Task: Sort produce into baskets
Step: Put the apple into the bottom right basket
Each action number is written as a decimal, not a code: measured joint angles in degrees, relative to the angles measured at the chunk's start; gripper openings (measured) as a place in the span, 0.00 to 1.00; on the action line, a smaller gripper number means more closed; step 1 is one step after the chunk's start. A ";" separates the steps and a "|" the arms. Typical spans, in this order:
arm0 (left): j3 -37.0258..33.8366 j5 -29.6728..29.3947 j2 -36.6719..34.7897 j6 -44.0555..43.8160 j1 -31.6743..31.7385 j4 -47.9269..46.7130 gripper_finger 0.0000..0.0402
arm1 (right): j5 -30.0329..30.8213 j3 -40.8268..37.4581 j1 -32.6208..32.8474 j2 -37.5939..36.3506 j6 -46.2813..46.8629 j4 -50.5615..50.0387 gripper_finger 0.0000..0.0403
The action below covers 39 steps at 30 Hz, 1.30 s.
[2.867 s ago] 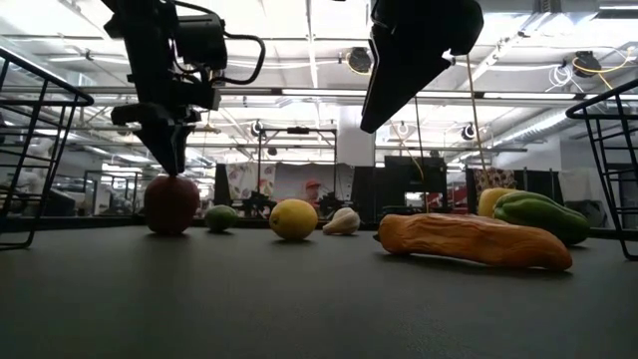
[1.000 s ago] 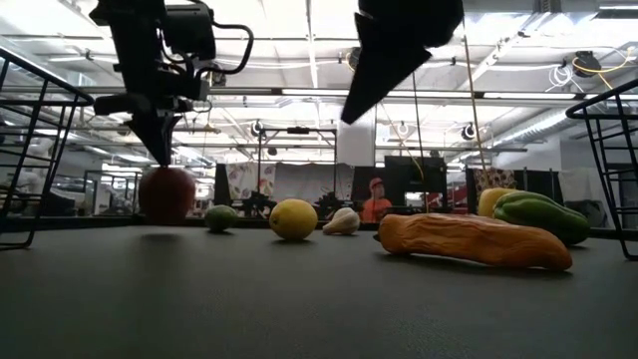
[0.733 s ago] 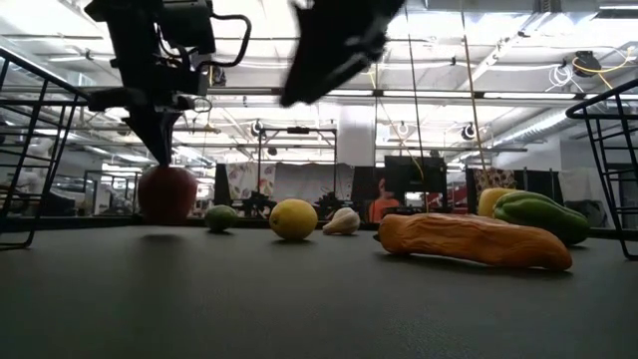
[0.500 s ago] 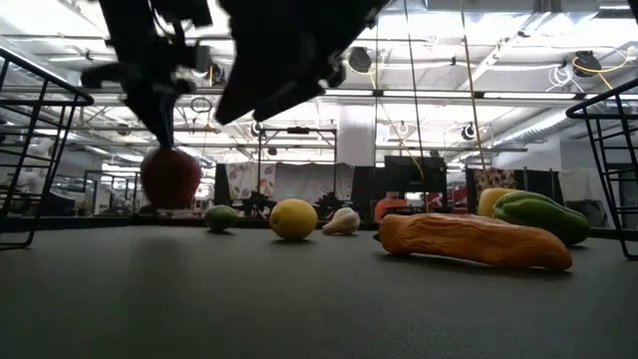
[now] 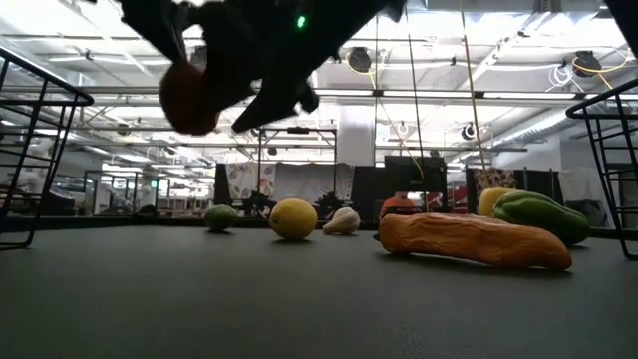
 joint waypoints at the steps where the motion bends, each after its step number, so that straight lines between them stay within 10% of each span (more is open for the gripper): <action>1: 0.74 -0.01 -0.01 0.00 -0.70 -0.39 0.01 | -1.11 -0.04 -0.66 0.81 -0.52 1.98 0.96; 12: 7.62 -1.74 -0.03 -0.54 -6.72 -5.46 0.01 | -12.92 -0.07 -3.48 2.24 -3.25 11.66 0.99; 39: 8.28 -4.51 0.14 -6.03 -15.81 -5.20 0.01 | -18.56 -0.06 -4.93 1.65 -3.34 22.57 0.99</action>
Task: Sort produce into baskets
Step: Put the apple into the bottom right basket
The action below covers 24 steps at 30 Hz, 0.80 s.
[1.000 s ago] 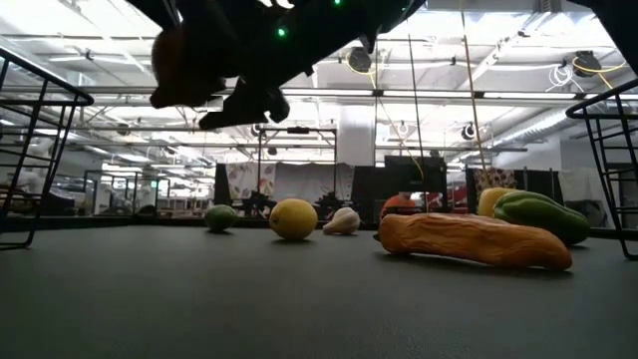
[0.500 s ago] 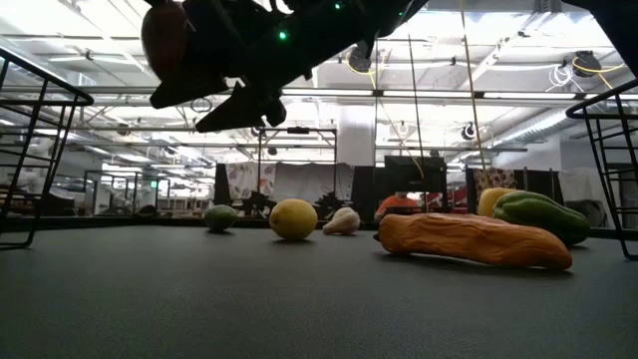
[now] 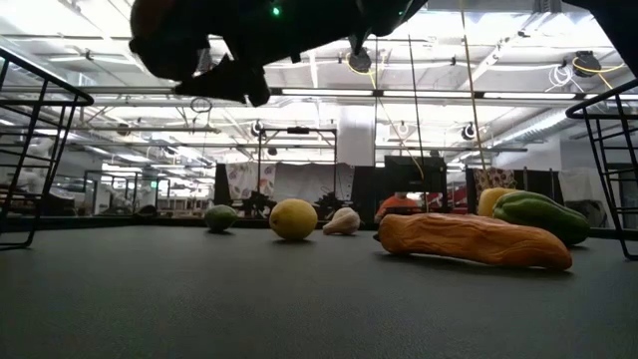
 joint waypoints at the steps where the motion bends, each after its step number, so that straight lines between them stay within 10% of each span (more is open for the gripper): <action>1: 0.00 -0.04 0.00 -0.08 -0.30 0.01 0.01 | -0.03 0.00 0.00 0.01 -0.05 0.34 0.99; 24: 0.00 -0.14 0.00 -1.64 -3.30 1.44 0.01 | -4.48 0.00 0.00 0.01 -5.43 6.27 0.86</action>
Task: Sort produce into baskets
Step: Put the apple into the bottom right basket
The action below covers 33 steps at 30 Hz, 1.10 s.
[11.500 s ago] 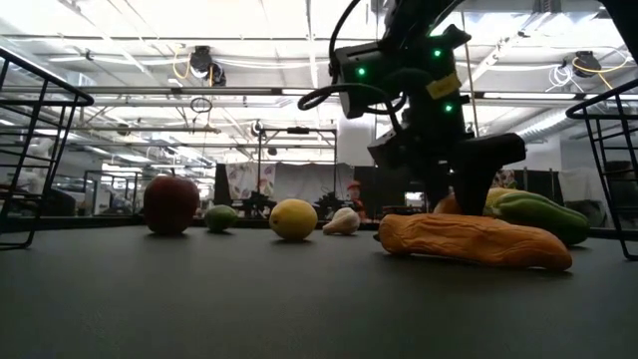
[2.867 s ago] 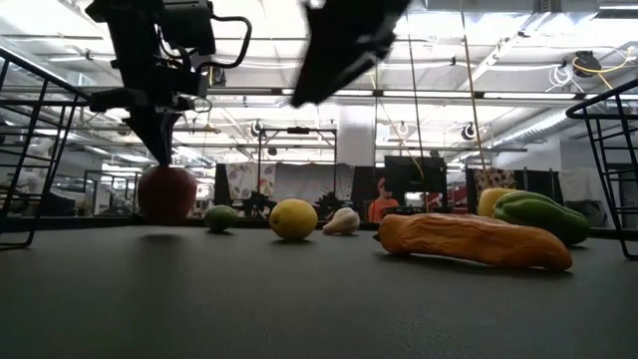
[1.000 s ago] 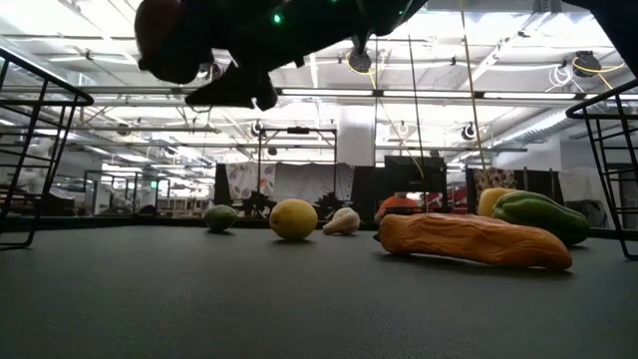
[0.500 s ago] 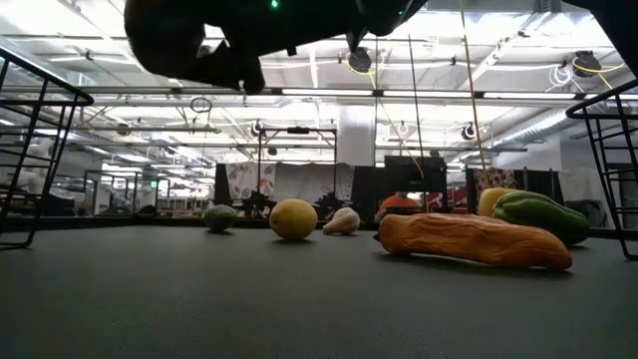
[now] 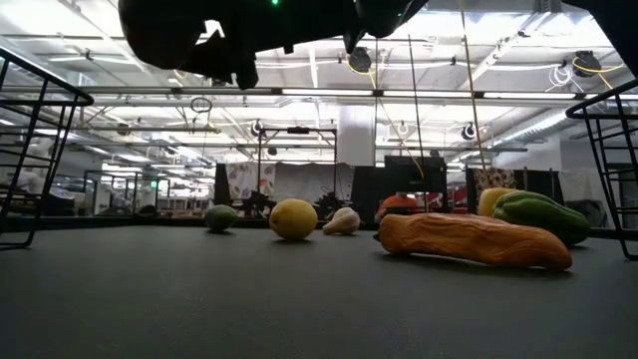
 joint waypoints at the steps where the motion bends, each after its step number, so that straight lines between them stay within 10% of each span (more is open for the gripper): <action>1: 0.00 0.00 0.00 0.00 0.00 -0.02 0.01 | 0.00 0.00 -0.02 0.01 0.01 -0.05 0.84; 25: 0.00 0.42 0.00 -6.93 0.02 0.56 0.08 | 0.20 0.00 0.02 0.00 0.18 -0.32 0.81; 33: 0.00 1.24 0.00 -10.49 0.02 0.62 0.34 | 0.17 0.00 0.02 0.00 0.18 -0.75 0.81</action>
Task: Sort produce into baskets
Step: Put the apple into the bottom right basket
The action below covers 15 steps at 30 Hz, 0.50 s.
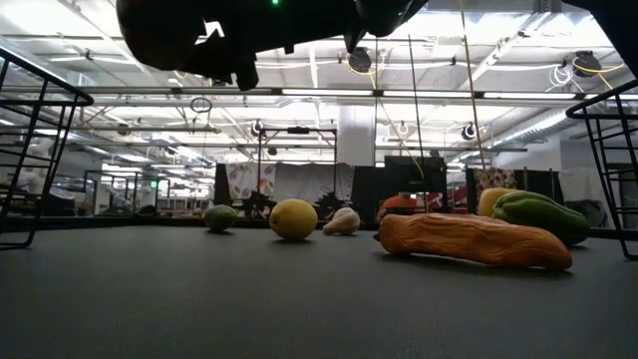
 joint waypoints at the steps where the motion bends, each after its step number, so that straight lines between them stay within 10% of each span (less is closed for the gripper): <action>1: 0.00 -0.60 0.00 0.03 0.00 0.09 0.38 | 0.00 0.00 0.00 0.00 -0.02 -0.02 0.81; 15: 7.22 -1.31 -0.67 0.02 -2.64 1.06 0.67 | -1.99 0.20 0.39 -3.27 -0.61 -13.86 0.81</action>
